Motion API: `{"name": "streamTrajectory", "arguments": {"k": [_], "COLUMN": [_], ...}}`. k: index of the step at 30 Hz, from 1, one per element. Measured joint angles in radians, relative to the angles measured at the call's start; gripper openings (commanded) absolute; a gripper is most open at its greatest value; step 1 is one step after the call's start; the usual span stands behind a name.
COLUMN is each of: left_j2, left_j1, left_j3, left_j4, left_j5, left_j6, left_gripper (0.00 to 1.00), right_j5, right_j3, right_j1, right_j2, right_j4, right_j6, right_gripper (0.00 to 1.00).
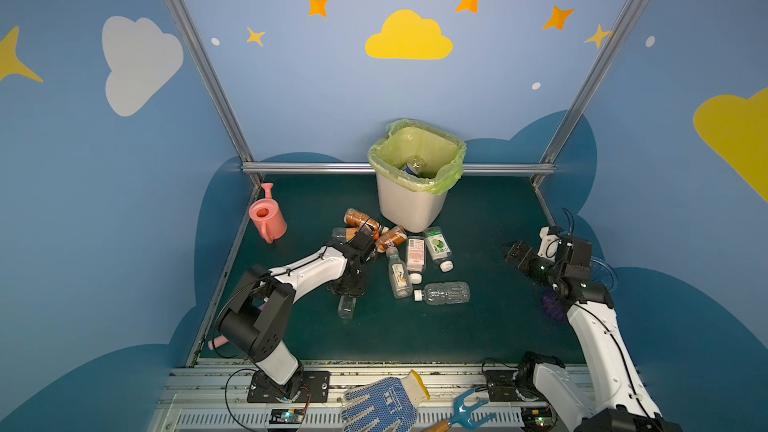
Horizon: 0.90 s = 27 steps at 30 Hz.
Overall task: Throw the plastic bottles in the bin
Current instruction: 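Lift the clear bottle with the left gripper up toward the bin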
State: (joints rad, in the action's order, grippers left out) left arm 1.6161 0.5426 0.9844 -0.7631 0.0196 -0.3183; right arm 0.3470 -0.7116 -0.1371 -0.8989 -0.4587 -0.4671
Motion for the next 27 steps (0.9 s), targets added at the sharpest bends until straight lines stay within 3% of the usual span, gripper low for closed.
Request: {"name": "streamTrajectory", "arguments": {"k": [8, 12, 18, 23, 26, 27], "left_j2": [-0.207, -0.313, -0.375, -0.225, 0.099, 0.248], "left_j1": [-0.061, -0.083, -0.094, -0.084, -0.053, -0.042], "left_j3": [0.071, 0.316, 0.783, 1.043, 1.396, 1.568], "left_j4": [-0.029, -0.036, 0.155, 0.303, 0.219, 0.175], "left_j5": [-0.039, 0.008, 0.082, 0.044, 0.0, -0.019], "left_j6": [-0.024, -0.005, 0.082, 0.09, 0.074, 0.067], "left_gripper": [0.29, 0.34, 0.37, 0.41, 0.46, 0.54], "right_j5": [0.005, 0.014, 0.062, 0.058, 0.059, 0.062], "right_j3": [0.002, -0.005, -0.012, -0.012, -0.012, -0.012], "right_j1": [-0.003, -0.003, -0.003, -0.003, -0.003, -0.003], "right_j2": [-0.007, -0.047, -0.071, -0.029, -0.01, -0.011], "right_j4": [-0.009, -0.008, 0.008, 0.016, 0.026, 0.026], "right_j6": [0.0, 0.003, 0.0, -0.007, -0.006, -0.005], "right_gripper": [0.98, 0.98, 0.98, 0.98, 0.98, 0.98]}}
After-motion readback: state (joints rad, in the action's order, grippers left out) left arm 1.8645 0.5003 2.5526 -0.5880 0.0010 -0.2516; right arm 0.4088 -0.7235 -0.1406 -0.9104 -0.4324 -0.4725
